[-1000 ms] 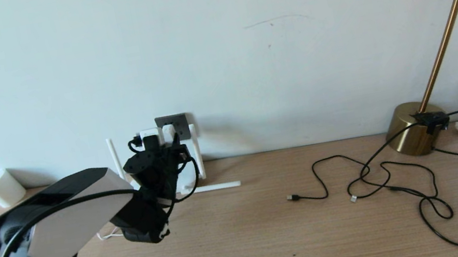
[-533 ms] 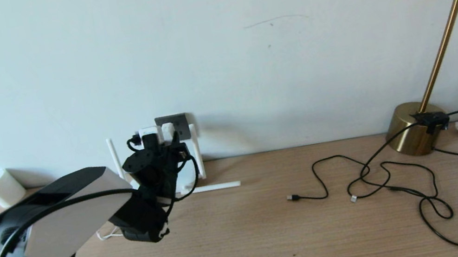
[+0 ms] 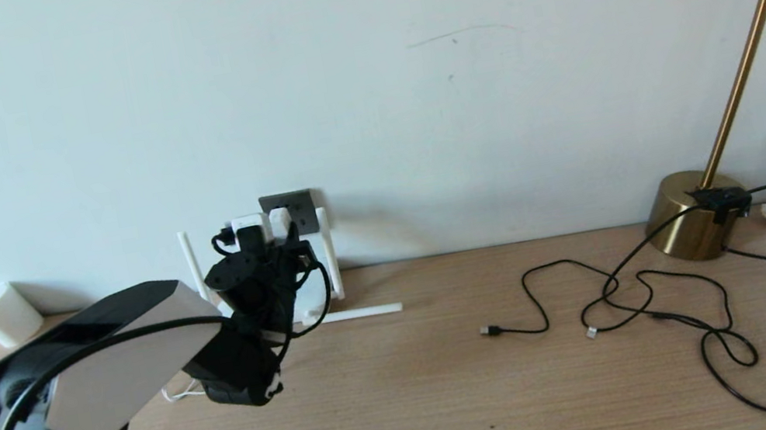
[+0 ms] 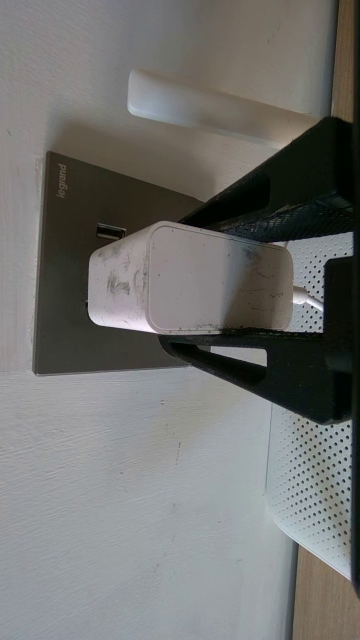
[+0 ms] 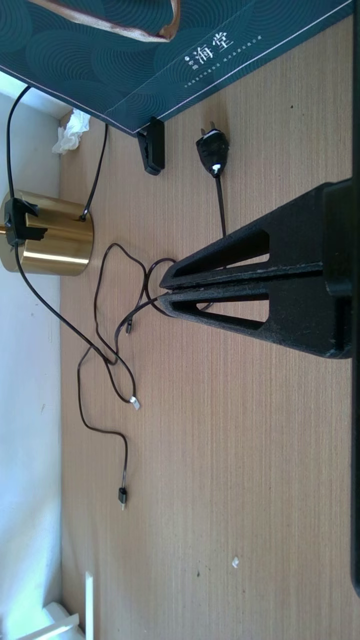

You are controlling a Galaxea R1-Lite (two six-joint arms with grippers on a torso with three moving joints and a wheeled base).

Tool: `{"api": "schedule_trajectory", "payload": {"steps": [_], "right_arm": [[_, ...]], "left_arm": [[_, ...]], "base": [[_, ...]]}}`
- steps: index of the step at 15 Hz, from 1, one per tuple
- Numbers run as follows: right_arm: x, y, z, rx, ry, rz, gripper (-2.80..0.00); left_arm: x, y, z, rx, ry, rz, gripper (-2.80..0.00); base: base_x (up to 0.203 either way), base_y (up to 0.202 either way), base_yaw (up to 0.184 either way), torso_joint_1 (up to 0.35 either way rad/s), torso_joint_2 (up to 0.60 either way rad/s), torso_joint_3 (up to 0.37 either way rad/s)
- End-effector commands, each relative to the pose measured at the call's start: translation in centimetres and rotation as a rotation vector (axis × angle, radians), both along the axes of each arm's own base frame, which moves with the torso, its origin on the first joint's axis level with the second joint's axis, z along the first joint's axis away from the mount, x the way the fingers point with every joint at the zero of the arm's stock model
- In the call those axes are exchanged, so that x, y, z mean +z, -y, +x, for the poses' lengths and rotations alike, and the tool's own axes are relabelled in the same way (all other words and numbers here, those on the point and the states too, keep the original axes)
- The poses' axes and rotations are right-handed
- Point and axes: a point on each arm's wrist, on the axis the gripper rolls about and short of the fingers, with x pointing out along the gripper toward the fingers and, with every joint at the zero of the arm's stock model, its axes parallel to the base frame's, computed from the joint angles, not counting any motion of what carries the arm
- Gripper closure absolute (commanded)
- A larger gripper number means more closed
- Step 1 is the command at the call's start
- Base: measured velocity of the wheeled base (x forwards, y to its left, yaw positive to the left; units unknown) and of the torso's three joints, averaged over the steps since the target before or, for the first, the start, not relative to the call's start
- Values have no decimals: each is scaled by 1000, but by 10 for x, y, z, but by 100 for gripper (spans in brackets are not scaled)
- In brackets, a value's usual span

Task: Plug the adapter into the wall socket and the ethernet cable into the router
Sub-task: Plug plug into socket

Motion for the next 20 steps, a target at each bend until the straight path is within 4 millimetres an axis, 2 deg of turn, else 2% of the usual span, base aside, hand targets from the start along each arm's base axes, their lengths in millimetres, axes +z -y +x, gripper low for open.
{"api": "schedule_trajectory", "payload": {"steps": [1, 20], "right_arm": [[0, 0, 0, 0, 0, 0, 0], [0, 0, 0, 0, -1, 1, 0]], "left_arm": [[0, 0, 0, 2, 5, 0, 0], [0, 1, 1, -27, 11, 17, 0]], "base": [[0, 0, 0, 0, 0, 0], [0, 0, 0, 0, 0, 0]]}}
